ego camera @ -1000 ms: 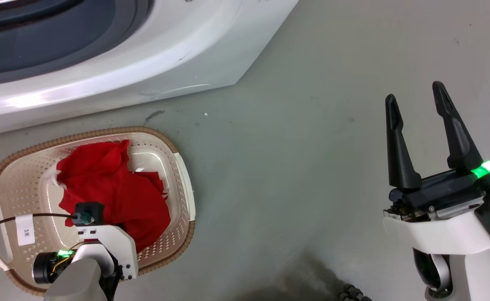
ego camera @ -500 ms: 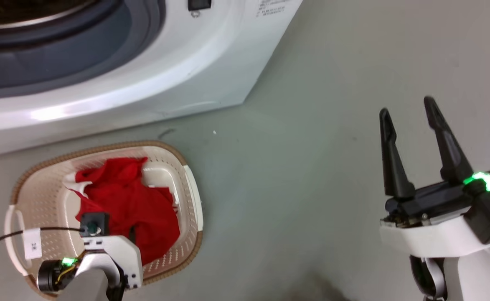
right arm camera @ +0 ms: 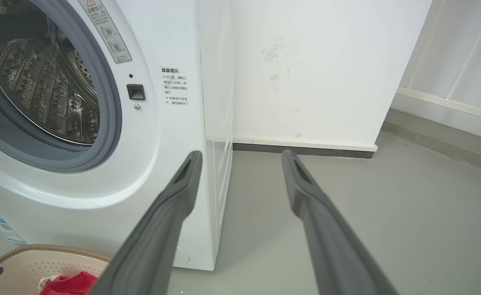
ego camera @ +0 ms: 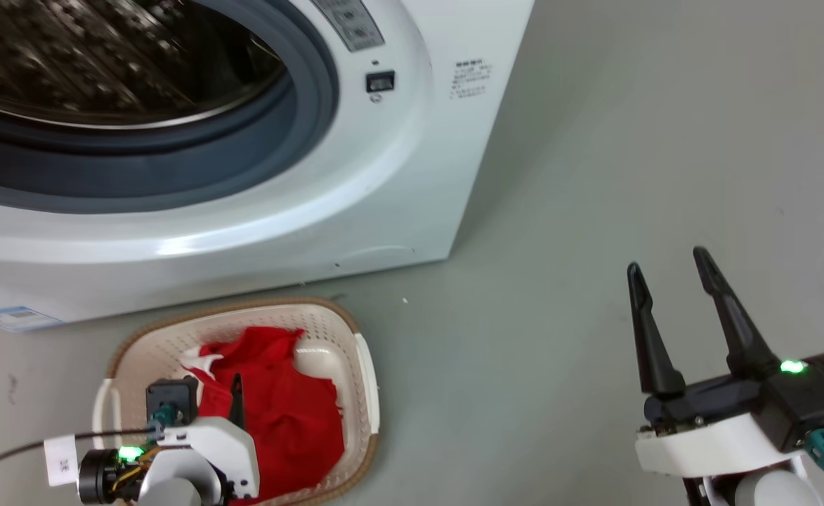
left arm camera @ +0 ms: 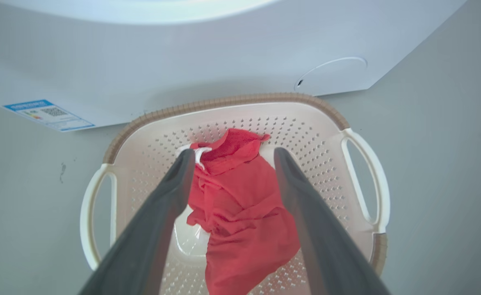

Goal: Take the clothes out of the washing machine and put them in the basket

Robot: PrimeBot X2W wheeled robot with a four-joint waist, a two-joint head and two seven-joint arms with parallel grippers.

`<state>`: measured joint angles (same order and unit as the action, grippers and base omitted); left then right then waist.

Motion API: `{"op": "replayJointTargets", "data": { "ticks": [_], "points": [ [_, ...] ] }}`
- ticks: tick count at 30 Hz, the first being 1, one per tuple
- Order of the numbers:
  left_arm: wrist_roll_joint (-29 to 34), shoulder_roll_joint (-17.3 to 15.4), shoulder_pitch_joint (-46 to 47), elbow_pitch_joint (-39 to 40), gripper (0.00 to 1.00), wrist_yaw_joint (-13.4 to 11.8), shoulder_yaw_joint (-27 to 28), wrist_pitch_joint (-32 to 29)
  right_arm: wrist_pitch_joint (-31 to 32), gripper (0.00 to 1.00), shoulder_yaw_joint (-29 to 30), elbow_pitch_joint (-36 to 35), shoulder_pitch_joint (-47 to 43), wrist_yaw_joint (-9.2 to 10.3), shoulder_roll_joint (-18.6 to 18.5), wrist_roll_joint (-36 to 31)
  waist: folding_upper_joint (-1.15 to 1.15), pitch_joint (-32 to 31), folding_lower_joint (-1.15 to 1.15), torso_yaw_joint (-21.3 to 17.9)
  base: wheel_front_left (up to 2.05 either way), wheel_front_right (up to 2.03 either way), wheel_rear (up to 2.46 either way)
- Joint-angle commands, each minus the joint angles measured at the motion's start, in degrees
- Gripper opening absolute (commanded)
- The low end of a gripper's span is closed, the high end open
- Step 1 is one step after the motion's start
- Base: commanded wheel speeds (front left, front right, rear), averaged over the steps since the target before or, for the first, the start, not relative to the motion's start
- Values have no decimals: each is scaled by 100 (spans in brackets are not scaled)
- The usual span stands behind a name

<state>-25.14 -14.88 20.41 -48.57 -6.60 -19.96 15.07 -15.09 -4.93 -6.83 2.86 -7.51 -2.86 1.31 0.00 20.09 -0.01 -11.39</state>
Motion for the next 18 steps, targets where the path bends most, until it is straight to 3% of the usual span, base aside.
{"op": "replayJointTargets", "data": {
  "ticks": [1,18],
  "points": [
    [133,43,-187,161,100,-36,109,13,-11,100,19,36,-93,4,-2,-32,0,-288,1,188,0,0,0],
    [1668,686,-1598,2765,100,12,1607,14,-11,100,147,238,-739,4,-2,-154,0,-1319,1,648,0,0,0]
  ]
}}
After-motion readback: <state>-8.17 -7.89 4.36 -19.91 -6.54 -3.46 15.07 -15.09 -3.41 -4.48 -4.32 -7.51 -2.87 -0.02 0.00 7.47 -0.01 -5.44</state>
